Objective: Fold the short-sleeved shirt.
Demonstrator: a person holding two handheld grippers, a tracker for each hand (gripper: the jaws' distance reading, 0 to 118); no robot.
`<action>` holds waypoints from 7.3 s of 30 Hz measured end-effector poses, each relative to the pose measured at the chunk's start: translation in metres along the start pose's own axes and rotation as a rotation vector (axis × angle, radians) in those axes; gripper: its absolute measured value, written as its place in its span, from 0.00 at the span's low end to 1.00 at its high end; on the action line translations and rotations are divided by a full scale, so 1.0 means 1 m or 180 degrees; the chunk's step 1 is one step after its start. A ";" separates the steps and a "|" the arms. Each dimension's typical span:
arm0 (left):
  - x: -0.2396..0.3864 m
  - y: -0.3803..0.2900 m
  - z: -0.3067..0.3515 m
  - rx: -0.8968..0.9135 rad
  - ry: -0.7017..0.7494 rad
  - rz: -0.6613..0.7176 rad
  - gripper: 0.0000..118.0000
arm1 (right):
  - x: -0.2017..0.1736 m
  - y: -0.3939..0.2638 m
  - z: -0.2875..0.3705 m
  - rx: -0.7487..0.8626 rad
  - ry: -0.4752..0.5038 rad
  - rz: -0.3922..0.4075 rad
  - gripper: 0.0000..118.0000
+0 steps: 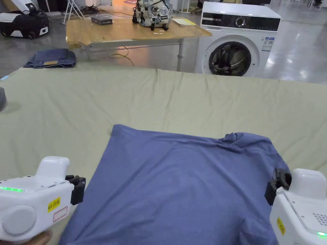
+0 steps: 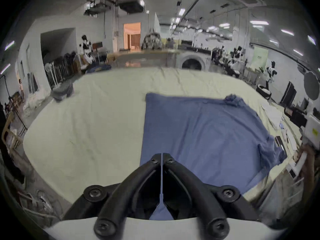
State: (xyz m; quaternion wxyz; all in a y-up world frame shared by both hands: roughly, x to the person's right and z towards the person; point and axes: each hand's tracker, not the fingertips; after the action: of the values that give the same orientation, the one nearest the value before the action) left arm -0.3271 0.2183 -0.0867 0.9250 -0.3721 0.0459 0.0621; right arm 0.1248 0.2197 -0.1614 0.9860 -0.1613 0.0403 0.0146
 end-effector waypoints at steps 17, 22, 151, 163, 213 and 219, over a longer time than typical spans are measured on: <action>-0.036 -0.080 -0.061 -0.1396 0.0368 0.0254 0.67 | 0.002 -0.026 -0.005 -0.0369 -0.0008 0.0108 0.00; -0.011 -0.076 -0.054 -0.1271 0.0367 0.0017 0.24 | 0.007 -0.030 0.000 -0.0424 -0.0038 0.0148 0.00; -0.013 0.060 -0.137 -0.0880 0.0088 0.0156 0.01 | 0.064 0.002 -0.083 -0.0844 -0.0066 0.0010 0.00; -0.009 0.055 -0.122 -0.0813 0.0016 0.0192 0.01 | 0.112 -0.043 -0.164 -0.2077 0.0115 0.0172 0.62; -0.054 -0.070 -0.056 -0.0778 0.0044 0.0647 0.00 | 0.083 -0.100 -0.010 -0.2178 0.0063 0.0271 0.05; -0.047 -0.050 -0.046 -0.0818 0.0017 0.0510 0.07 | 0.078 -0.075 -0.004 -0.2064 -0.0152 0.0489 0.60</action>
State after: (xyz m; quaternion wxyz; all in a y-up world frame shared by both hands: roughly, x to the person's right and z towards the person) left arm -0.3683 0.1462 -0.0795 0.8617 -0.4827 0.0695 0.1401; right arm 0.2057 0.1488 -0.1482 0.8800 -0.4627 0.0225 0.1047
